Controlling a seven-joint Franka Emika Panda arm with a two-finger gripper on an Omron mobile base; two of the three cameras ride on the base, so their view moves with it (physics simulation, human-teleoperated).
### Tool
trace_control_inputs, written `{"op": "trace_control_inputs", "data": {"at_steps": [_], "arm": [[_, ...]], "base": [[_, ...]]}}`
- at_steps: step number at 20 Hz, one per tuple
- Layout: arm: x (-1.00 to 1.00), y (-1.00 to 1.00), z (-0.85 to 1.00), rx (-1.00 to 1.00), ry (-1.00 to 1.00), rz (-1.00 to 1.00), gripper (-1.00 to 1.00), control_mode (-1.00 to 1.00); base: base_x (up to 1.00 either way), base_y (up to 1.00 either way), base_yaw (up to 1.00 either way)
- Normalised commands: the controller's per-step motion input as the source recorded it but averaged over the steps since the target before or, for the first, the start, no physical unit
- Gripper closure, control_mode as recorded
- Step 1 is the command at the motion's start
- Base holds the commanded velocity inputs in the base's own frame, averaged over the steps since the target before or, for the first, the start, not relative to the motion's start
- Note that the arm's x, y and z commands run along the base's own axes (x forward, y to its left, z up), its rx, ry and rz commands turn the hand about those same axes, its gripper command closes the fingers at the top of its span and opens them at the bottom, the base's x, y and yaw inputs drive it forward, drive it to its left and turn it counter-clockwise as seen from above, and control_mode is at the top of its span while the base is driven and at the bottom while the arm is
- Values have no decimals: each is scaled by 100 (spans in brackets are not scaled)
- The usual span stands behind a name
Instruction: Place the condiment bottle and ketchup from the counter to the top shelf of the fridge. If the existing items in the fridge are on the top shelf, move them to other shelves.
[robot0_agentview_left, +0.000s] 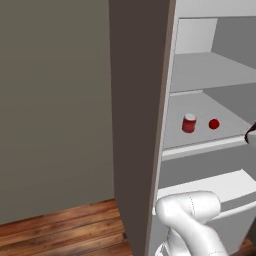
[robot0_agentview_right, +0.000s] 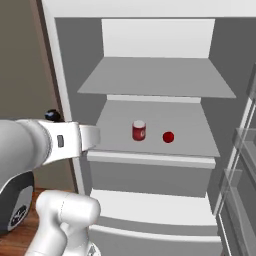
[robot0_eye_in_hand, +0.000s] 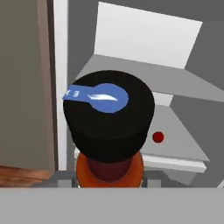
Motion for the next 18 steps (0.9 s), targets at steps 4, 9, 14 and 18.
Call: {"op": "trace_control_inputs", "data": {"at_steps": [4, 9, 14, 18], "arm": [[54, -65, 89, 14, 0, -2, 100, -100], [78, -15, 45, 7, -12, 0, 100, -100], [94, 0, 1, 2, -13, 0, 100, -100], [88, 0, -5, 0, -14, 0, 100, -100]], "base": [[0, 0, 0], [0, 0, 0], [0, 0, 0], [0, 0, 0]]}}
